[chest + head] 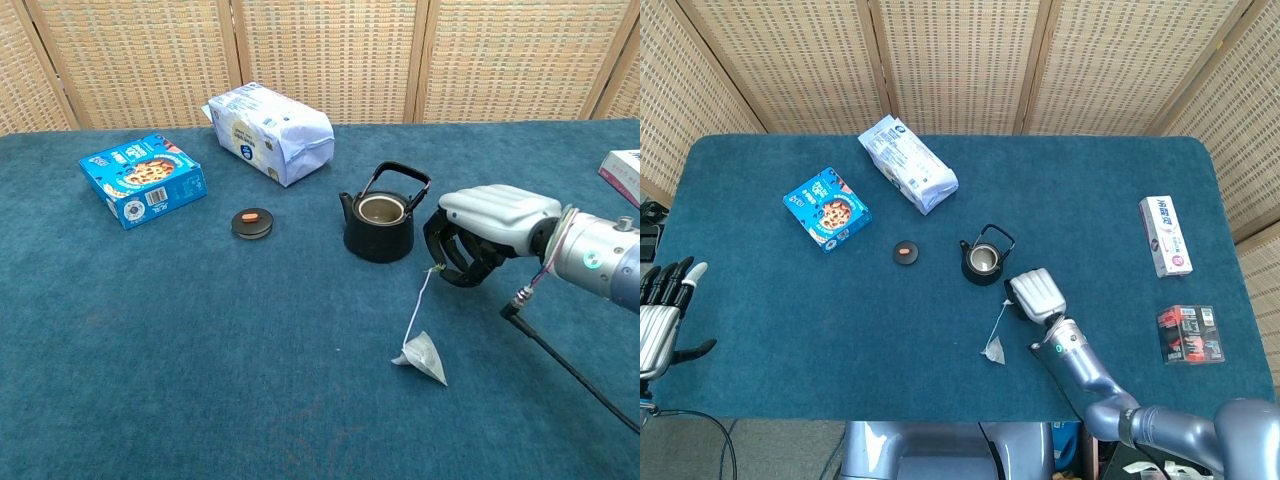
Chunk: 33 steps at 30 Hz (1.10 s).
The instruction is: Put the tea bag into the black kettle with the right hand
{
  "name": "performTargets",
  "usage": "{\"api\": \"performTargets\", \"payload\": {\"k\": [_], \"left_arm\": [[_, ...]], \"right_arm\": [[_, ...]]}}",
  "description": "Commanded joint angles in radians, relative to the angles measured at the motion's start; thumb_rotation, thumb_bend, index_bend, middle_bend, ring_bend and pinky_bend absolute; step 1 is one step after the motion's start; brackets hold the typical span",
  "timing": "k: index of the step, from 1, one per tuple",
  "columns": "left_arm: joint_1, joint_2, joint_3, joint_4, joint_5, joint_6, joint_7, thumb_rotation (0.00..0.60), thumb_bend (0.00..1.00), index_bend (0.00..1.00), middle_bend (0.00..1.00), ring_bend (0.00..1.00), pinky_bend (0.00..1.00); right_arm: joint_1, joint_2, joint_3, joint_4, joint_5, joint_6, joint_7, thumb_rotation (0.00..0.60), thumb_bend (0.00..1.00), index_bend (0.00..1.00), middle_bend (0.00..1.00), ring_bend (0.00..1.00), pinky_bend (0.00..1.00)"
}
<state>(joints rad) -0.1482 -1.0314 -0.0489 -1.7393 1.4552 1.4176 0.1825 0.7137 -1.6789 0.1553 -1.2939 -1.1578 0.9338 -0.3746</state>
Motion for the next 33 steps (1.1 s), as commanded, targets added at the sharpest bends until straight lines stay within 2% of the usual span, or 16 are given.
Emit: {"api": "performTargets", "payload": {"k": [1, 17, 33], "left_arm": [[-0.002, -0.001, 0.001, -0.001, 0.000, -0.003, 0.002, 0.600, 0.07, 0.00, 0.00, 0.00, 0.00], [-0.010, 0.003, 0.013, -0.027, 0.013, -0.021, 0.032, 0.600, 0.07, 0.00, 0.00, 0.00, 0.00], [-0.012, -0.011, 0.024, -0.034, 0.022, -0.028, 0.043, 0.600, 0.07, 0.00, 0.00, 0.00, 0.00]], "right_arm": [[-0.011, 0.034, 0.006, -0.041, -0.023, 0.027, 0.018, 0.600, 0.71, 0.68, 0.75, 0.68, 0.55], [-0.028, 0.235, 0.050, -0.287, -0.104, 0.106, 0.053, 0.600, 0.71, 0.68, 0.75, 0.68, 0.55], [0.050, 0.285, 0.137, -0.328, -0.063, 0.050, 0.086, 0.600, 0.71, 0.68, 0.75, 0.68, 0.55]]}}
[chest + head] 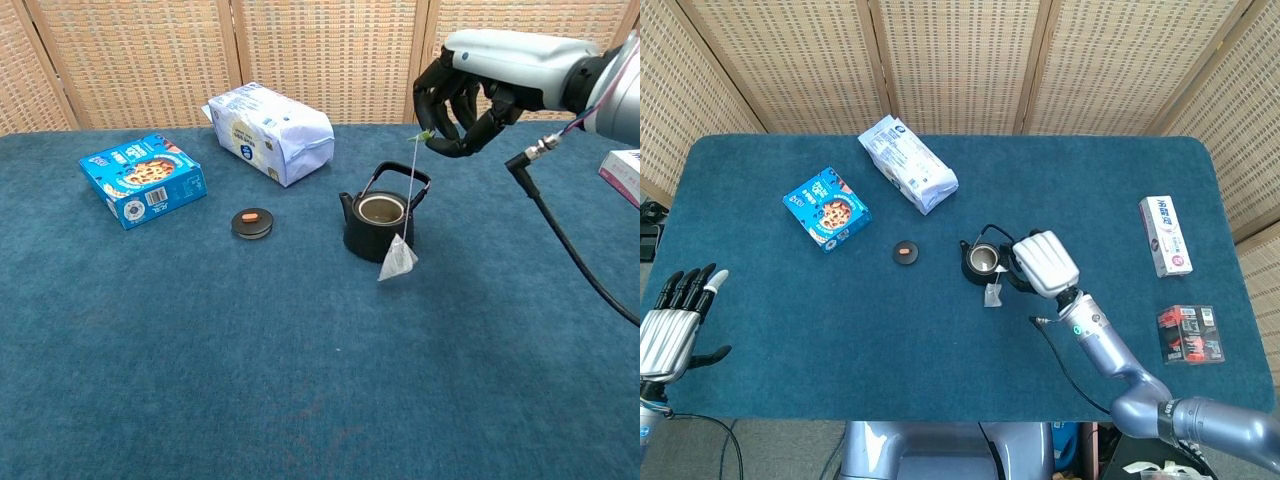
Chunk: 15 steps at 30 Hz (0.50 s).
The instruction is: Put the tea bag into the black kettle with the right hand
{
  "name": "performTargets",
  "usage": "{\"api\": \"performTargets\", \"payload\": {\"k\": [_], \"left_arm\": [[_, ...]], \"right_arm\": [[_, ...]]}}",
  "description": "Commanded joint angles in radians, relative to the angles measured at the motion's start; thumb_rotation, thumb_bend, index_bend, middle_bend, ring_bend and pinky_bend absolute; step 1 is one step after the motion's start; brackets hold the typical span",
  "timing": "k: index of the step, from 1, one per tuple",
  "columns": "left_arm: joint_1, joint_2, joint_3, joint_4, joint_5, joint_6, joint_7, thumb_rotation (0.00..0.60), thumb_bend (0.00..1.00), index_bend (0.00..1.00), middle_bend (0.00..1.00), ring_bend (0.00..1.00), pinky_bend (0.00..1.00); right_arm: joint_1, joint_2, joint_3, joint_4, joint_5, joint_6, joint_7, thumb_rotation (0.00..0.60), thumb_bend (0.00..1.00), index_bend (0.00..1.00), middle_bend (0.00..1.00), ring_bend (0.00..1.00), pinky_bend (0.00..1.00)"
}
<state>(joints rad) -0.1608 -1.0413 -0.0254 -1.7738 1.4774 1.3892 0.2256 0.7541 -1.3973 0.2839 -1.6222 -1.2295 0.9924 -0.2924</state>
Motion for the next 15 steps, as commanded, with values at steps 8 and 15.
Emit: {"api": "performTargets", "payload": {"k": [8, 15], "left_arm": [[0.002, -0.004, 0.003, 0.003, -0.002, 0.001, -0.003, 0.600, 0.07, 0.00, 0.00, 0.00, 0.00], [0.003, -0.004, 0.005, 0.005, -0.003, -0.001, -0.004, 0.600, 0.07, 0.00, 0.00, 0.00, 0.00]], "right_arm": [[0.050, 0.023, 0.051, 0.011, 0.050, -0.039, 0.011, 0.600, 0.71, 0.69, 0.75, 0.68, 0.55], [0.068, 0.041, 0.065, 0.012, 0.078, -0.051, 0.017, 0.600, 0.71, 0.69, 0.75, 0.68, 0.55]]}}
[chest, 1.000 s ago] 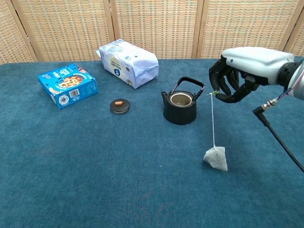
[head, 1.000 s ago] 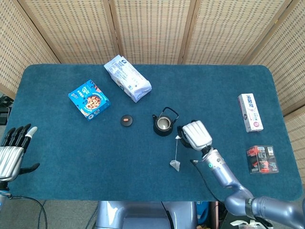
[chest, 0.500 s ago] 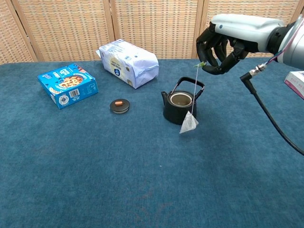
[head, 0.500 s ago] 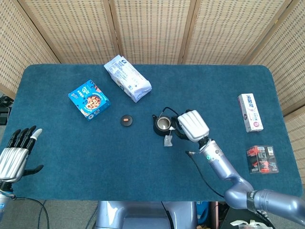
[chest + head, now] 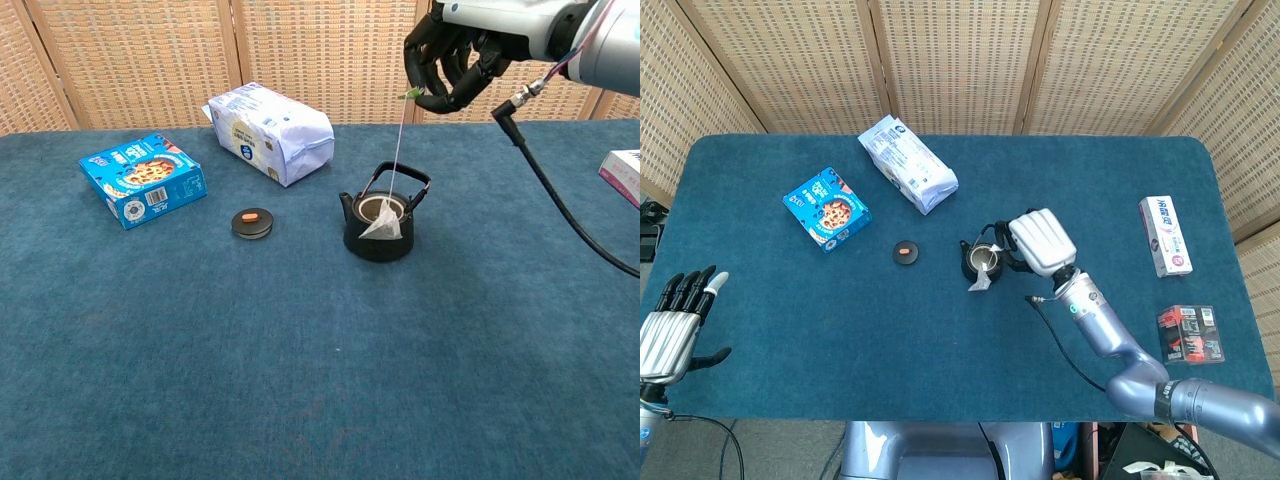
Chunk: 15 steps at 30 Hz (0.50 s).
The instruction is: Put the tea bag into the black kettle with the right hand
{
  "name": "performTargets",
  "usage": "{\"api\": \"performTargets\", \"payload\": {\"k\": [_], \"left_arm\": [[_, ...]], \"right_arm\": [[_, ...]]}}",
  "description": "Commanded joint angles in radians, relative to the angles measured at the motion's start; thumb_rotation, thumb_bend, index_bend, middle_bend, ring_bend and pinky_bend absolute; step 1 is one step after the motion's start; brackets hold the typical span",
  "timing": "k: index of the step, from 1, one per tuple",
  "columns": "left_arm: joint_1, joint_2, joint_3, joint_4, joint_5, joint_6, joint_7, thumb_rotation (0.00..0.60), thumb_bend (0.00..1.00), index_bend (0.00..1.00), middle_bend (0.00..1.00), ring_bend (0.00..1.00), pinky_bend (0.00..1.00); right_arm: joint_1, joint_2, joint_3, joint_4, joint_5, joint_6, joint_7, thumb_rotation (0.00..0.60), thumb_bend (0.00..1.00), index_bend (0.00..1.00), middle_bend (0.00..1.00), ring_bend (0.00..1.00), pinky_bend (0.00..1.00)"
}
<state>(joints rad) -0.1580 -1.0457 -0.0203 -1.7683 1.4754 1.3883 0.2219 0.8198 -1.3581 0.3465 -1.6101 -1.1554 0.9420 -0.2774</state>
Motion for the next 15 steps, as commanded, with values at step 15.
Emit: {"api": "performTargets", "payload": {"k": [15], "left_arm": [[0.005, 0.001, 0.001, 0.000, -0.006, 0.005, 0.002, 0.600, 0.07, 0.00, 0.00, 0.00, 0.00]], "right_arm": [[0.046, 0.017, 0.018, 0.034, 0.052, -0.026, 0.017, 0.600, 0.71, 0.69, 0.75, 0.68, 0.55]]}}
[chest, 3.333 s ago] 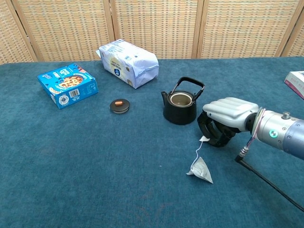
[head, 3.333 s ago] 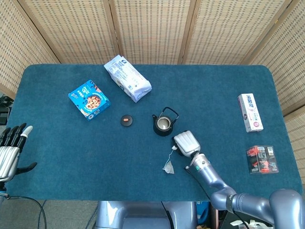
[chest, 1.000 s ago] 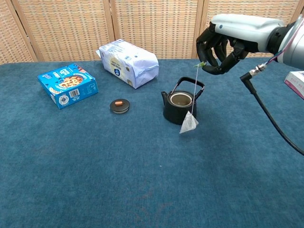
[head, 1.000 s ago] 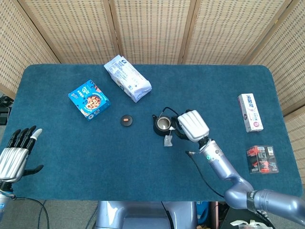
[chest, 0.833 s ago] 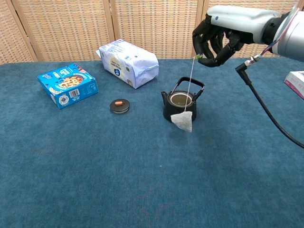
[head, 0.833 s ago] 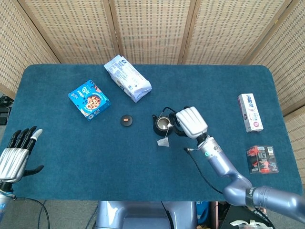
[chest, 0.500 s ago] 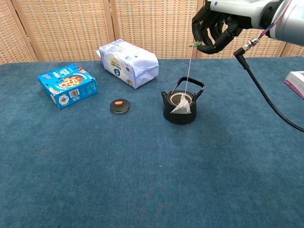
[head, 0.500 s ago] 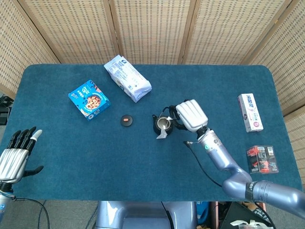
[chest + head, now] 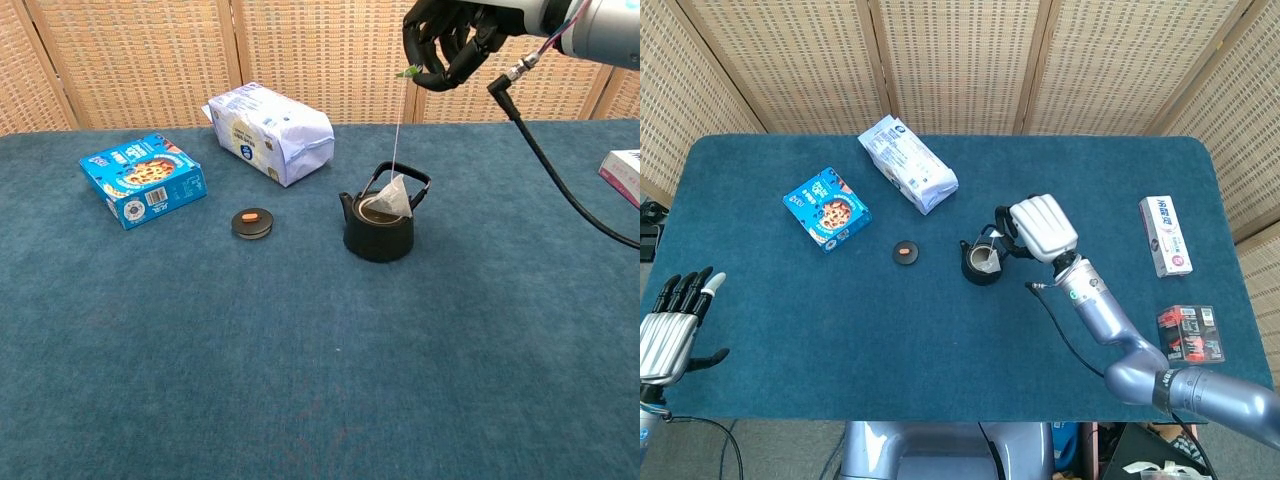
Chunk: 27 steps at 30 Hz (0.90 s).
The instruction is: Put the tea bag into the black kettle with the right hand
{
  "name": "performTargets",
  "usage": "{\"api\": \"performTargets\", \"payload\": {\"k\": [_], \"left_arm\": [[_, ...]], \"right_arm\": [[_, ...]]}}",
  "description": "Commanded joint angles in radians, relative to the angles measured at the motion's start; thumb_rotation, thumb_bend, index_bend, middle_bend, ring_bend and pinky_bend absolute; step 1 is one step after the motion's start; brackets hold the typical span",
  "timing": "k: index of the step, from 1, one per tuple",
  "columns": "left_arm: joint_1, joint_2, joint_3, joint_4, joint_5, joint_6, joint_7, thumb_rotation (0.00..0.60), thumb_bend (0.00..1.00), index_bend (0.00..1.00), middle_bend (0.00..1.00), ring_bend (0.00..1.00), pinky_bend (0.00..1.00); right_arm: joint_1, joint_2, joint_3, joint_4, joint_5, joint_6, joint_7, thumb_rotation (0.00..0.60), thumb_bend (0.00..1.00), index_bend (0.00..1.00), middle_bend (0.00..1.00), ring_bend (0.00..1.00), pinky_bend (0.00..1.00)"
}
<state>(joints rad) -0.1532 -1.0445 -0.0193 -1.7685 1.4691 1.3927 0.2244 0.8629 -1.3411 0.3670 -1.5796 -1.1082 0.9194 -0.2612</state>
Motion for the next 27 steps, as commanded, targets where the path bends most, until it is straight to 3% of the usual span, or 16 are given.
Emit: {"api": "performTargets", "payload": {"k": [1, 27], "left_arm": [[0.001, 0.000, 0.001, 0.000, 0.000, 0.000, -0.001, 0.600, 0.07, 0.00, 0.00, 0.00, 0.00], [0.002, -0.009, 0.001, 0.027, -0.011, -0.007, -0.022, 0.600, 0.07, 0.00, 0.00, 0.00, 0.00]], "right_arm": [[0.005, 0.000, -0.003, 0.007, 0.007, -0.005, 0.001, 0.600, 0.71, 0.69, 0.75, 0.68, 0.55], [0.058, -0.045, -0.023, 0.119, 0.080, -0.043, 0.010, 0.600, 0.71, 0.69, 0.75, 0.68, 0.55]]}}
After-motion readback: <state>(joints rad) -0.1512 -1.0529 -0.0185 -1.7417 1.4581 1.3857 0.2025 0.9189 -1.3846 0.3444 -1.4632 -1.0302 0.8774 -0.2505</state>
